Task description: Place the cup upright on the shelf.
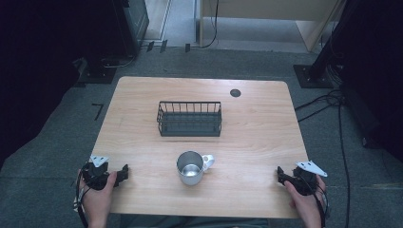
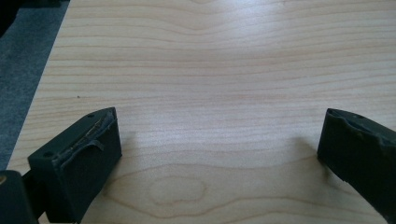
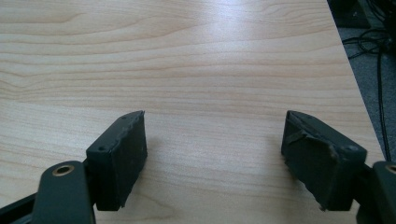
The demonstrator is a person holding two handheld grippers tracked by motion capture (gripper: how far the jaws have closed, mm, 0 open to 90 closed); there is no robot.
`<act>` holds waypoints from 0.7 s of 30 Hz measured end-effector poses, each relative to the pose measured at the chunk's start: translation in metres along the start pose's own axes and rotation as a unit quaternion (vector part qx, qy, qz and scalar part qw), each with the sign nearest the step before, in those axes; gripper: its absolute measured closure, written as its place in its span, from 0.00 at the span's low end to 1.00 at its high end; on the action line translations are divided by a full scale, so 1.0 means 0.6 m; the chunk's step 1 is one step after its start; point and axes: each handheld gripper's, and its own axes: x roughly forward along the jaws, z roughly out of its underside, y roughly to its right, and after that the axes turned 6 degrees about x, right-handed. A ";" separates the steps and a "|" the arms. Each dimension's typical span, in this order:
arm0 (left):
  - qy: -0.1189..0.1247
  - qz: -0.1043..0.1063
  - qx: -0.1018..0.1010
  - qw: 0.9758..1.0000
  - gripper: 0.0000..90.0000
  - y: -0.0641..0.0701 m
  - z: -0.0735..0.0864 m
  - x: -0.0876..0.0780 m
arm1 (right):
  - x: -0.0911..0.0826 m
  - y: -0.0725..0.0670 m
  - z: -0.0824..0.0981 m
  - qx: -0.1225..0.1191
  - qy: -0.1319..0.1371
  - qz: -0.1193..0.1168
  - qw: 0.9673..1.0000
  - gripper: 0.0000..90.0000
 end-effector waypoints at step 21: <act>0.001 0.004 0.004 1.000 0.00 -0.004 -0.001 0.001 | -0.038 -0.053 -0.045 -0.006 0.025 -0.124 0.992 0.34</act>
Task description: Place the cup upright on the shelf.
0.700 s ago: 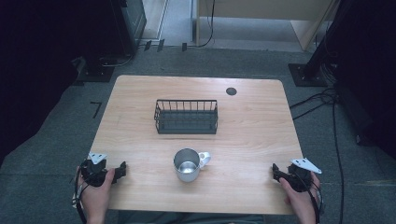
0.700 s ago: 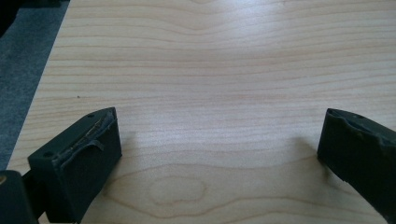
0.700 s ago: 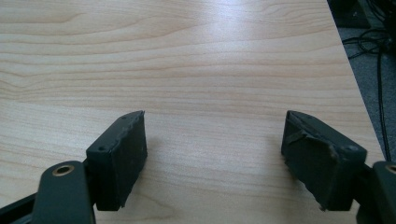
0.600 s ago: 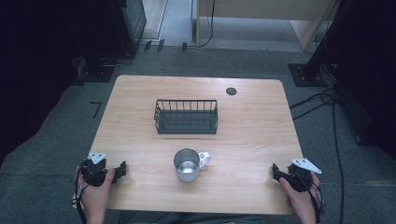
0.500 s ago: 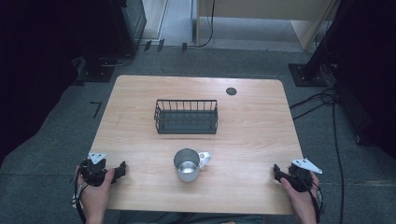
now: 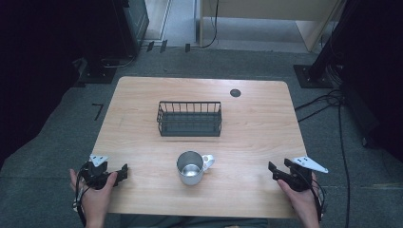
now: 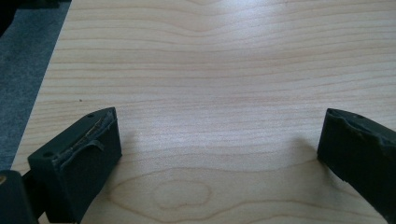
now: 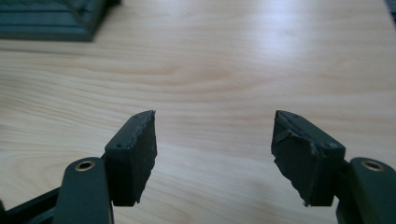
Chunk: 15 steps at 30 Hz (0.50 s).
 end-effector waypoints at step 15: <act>0.000 0.000 0.000 1.000 0.00 0.000 0.000 0.000 | 0.048 -0.122 -0.026 -0.109 -0.006 -0.133 0.985 0.43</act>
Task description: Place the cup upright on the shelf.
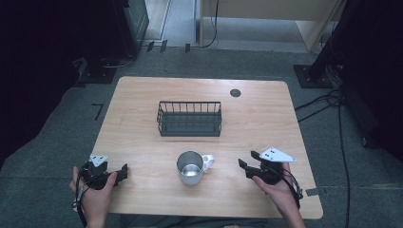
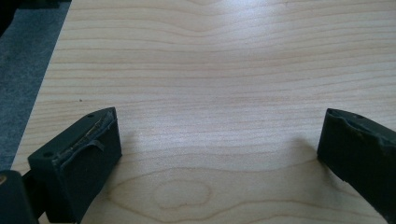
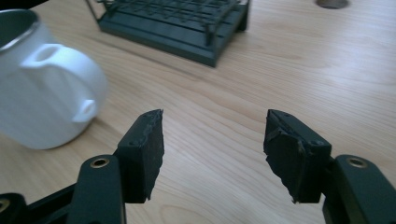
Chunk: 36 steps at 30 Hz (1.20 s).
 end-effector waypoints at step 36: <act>0.001 -0.002 -0.003 1.000 0.00 0.002 0.000 0.000 | 0.112 -0.085 -0.014 -0.094 -0.040 -0.148 0.984 0.65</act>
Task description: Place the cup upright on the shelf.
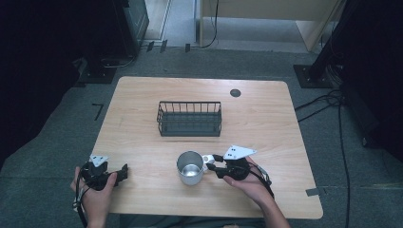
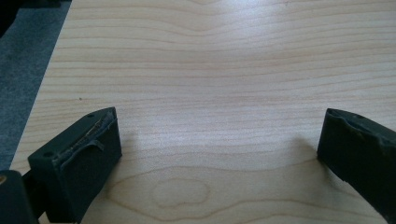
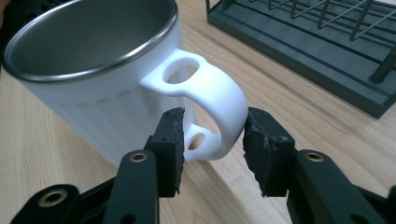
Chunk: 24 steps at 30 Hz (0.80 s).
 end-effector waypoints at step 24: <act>0.000 0.000 0.001 1.000 0.00 0.000 0.000 0.000 | 0.005 -0.045 0.001 -0.032 -0.039 -0.094 0.994 0.72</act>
